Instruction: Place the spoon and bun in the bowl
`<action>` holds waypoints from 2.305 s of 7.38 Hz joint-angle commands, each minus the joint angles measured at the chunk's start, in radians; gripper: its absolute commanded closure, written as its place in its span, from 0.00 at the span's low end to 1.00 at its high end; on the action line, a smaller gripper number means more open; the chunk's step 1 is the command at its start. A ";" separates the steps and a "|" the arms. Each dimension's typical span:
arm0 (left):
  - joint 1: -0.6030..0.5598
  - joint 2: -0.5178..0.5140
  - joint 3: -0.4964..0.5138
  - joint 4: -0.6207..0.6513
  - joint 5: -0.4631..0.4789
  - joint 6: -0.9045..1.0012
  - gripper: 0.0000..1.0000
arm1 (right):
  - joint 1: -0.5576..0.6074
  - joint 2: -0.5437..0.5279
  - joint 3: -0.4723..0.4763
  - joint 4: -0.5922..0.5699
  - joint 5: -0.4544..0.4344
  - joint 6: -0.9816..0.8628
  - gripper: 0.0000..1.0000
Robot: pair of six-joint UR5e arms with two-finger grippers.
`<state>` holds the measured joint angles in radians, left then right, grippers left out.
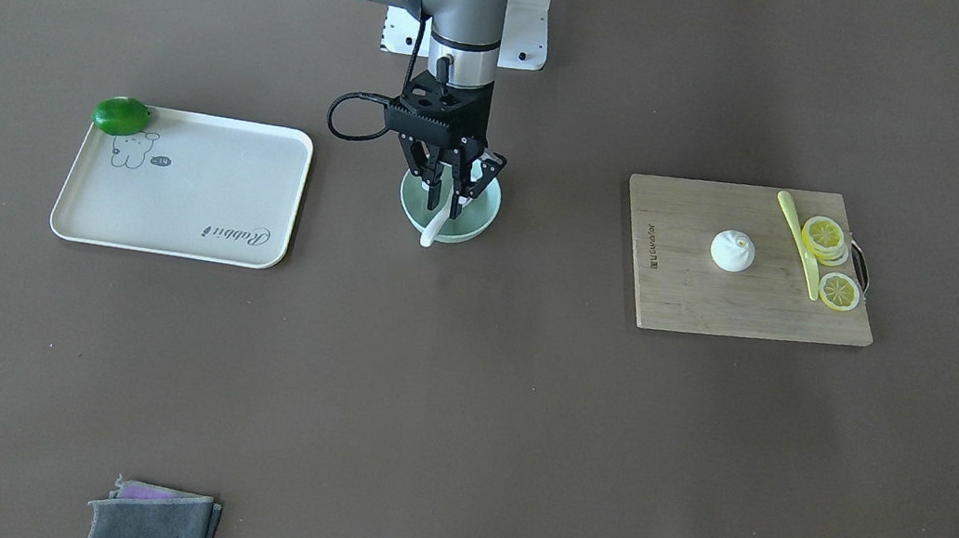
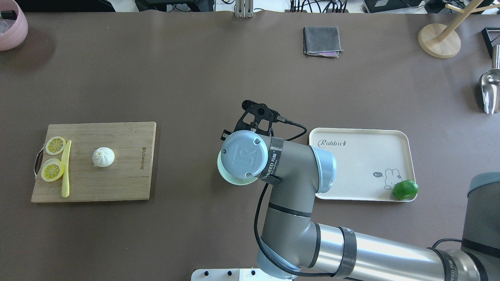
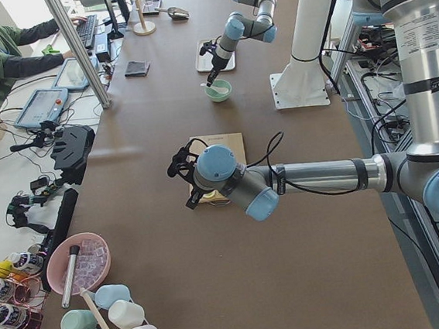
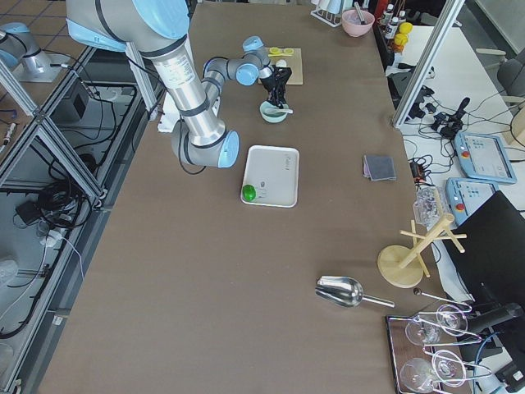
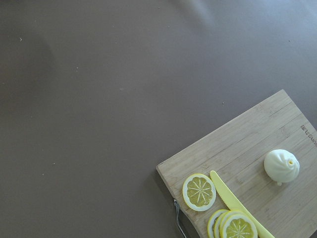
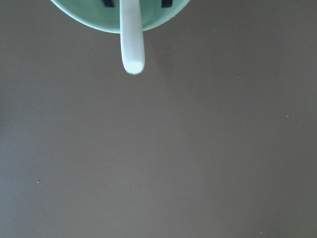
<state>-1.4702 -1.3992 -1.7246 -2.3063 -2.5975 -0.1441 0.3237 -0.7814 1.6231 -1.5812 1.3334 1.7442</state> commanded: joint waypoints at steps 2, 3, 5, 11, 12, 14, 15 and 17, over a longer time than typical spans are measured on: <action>0.063 -0.006 -0.004 -0.086 0.007 -0.157 0.01 | 0.072 -0.034 0.070 0.006 0.054 -0.189 0.00; 0.152 -0.011 -0.004 -0.181 0.032 -0.302 0.01 | 0.122 -0.076 0.136 0.004 0.114 -0.259 0.00; 0.401 -0.036 -0.010 -0.377 0.287 -0.561 0.01 | 0.271 -0.241 0.297 0.007 0.348 -0.523 0.00; 0.850 -0.086 0.014 -0.384 0.858 -0.560 0.18 | 0.594 -0.478 0.337 0.079 0.739 -1.038 0.00; 0.858 -0.084 0.016 -0.384 0.861 -0.558 0.43 | 0.595 -0.486 0.325 0.110 0.739 -1.039 0.00; 0.878 -0.087 0.007 -0.387 0.936 -0.558 1.00 | 0.594 -0.484 0.319 0.112 0.736 -1.035 0.00; 0.878 -0.121 -0.018 -0.381 0.926 -0.566 1.00 | 0.594 -0.484 0.319 0.112 0.736 -1.032 0.00; 0.884 -0.257 -0.020 -0.378 0.933 -0.753 1.00 | 0.594 -0.487 0.316 0.112 0.727 -1.029 0.00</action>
<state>-0.5914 -1.5716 -1.7447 -2.6869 -1.6704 -0.7728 0.9175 -1.2665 1.9408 -1.4698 2.0648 0.7127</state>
